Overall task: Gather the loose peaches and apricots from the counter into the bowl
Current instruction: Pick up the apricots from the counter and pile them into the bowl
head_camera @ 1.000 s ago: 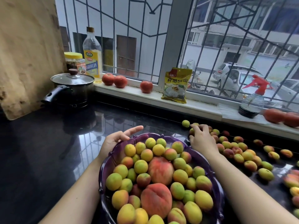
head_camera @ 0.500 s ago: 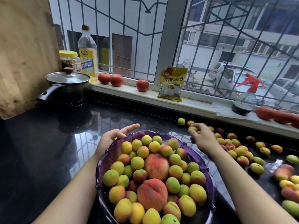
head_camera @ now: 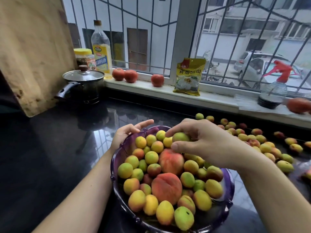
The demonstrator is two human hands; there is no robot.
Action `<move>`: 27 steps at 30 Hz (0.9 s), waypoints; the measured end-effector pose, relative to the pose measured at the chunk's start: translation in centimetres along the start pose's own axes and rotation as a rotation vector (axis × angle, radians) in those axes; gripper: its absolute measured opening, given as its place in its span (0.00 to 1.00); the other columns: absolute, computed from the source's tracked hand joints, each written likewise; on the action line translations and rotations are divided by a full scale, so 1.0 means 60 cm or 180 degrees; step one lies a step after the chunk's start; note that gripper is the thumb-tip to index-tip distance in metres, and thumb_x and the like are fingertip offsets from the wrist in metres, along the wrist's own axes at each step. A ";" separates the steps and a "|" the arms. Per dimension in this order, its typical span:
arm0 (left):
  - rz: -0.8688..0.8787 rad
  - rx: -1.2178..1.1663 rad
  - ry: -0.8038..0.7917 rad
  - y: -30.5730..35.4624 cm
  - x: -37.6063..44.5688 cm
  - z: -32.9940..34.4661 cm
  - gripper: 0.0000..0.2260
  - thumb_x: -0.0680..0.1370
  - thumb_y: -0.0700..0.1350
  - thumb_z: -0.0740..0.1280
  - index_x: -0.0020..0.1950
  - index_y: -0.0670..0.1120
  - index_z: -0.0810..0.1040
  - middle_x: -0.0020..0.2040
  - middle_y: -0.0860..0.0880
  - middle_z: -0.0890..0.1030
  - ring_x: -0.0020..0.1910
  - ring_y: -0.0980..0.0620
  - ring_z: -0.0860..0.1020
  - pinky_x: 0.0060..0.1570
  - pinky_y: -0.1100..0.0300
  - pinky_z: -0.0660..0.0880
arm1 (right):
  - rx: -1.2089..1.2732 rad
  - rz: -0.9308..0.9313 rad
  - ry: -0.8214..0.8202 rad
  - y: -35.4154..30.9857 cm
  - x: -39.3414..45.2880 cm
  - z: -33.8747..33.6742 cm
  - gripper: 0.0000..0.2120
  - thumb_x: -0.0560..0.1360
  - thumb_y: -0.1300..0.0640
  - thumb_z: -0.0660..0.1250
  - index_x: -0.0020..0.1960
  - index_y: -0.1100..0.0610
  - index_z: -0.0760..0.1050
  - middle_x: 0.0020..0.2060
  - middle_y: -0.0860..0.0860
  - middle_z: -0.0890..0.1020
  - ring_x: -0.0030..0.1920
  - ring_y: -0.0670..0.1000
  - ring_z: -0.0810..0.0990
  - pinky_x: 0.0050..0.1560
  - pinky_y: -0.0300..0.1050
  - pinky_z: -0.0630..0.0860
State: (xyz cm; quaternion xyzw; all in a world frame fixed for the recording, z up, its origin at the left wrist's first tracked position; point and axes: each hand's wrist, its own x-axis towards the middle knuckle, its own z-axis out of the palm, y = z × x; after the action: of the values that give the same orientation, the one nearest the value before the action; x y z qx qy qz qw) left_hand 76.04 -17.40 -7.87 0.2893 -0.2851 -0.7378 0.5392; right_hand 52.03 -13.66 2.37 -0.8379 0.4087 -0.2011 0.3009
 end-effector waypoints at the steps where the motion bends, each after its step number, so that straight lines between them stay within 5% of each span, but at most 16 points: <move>1: 0.0008 0.0013 -0.0021 0.000 -0.002 0.002 0.28 0.75 0.40 0.54 0.74 0.41 0.73 0.69 0.33 0.76 0.63 0.34 0.77 0.65 0.39 0.75 | -0.0036 -0.0056 -0.0072 -0.007 0.000 0.009 0.14 0.75 0.45 0.74 0.60 0.40 0.81 0.53 0.37 0.81 0.54 0.39 0.80 0.55 0.40 0.77; 11: -0.0033 0.0026 -0.0089 0.001 -0.006 0.001 0.26 0.75 0.39 0.55 0.73 0.40 0.74 0.63 0.33 0.79 0.54 0.36 0.82 0.53 0.43 0.82 | -0.0981 -0.0435 -0.0521 -0.044 -0.001 0.094 0.15 0.77 0.41 0.70 0.63 0.40 0.77 0.46 0.39 0.77 0.47 0.39 0.75 0.44 0.35 0.71; 16: -0.0057 0.0049 -0.0124 0.000 -0.006 -0.003 0.24 0.76 0.41 0.56 0.70 0.42 0.76 0.62 0.34 0.81 0.54 0.36 0.83 0.52 0.42 0.83 | -0.1212 -0.0643 -0.0592 -0.042 0.002 0.109 0.15 0.79 0.43 0.68 0.64 0.42 0.78 0.54 0.39 0.76 0.56 0.41 0.71 0.60 0.41 0.72; 27: -0.0115 -0.0074 -0.0238 -0.002 -0.002 -0.007 0.25 0.75 0.40 0.55 0.71 0.42 0.76 0.61 0.34 0.82 0.53 0.35 0.84 0.50 0.41 0.84 | -0.1558 -0.0888 -0.0779 -0.040 -0.001 0.110 0.14 0.83 0.45 0.61 0.63 0.46 0.80 0.55 0.42 0.77 0.55 0.46 0.75 0.58 0.47 0.76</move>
State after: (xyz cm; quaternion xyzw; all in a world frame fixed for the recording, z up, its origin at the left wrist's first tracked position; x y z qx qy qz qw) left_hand 76.30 -17.33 -8.25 0.2604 -0.2912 -0.7609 0.5180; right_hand 57.18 -10.23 -0.89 -0.9515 0.2866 -0.0336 0.1065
